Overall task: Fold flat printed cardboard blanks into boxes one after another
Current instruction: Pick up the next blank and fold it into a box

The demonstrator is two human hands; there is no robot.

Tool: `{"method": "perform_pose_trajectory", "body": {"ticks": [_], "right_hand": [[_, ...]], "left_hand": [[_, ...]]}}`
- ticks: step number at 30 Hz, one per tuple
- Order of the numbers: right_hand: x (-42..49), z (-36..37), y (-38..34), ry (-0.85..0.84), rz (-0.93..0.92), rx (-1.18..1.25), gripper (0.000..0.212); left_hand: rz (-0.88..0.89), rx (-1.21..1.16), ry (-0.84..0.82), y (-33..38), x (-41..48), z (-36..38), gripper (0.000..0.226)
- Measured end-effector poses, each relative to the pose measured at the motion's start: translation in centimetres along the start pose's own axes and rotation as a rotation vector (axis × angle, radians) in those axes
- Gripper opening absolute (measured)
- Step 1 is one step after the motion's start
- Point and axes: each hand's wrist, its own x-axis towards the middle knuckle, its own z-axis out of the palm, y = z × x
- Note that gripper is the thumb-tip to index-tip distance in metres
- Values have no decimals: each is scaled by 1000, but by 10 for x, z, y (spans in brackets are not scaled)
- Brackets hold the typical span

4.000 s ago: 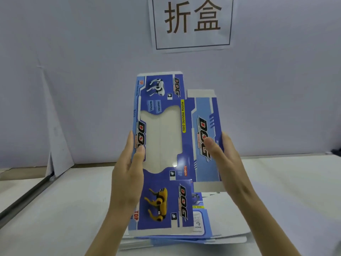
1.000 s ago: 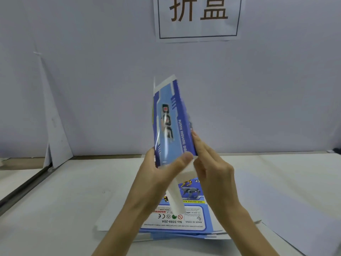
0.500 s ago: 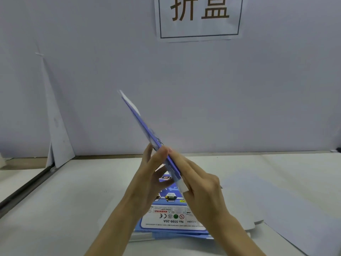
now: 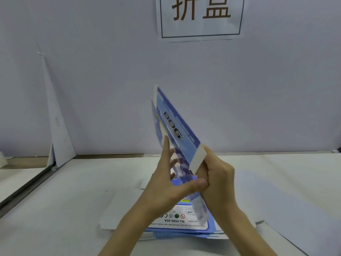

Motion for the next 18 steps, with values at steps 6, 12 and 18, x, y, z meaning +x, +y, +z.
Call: {"method": "perform_pose_trajectory", "body": {"ticks": [6, 12, 18], "right_hand": [[3, -3, 14, -23, 5, -70, 26], [5, -1, 6, -75, 48, 81, 33], [3, 1, -2, -99, -96, -184, 66]], "left_hand": [[-42, 28, 15, -1, 2, -1, 98], [-19, 356, 173, -6, -2, 3, 111], [-156, 446, 362, -3, 1, -2, 84]]}}
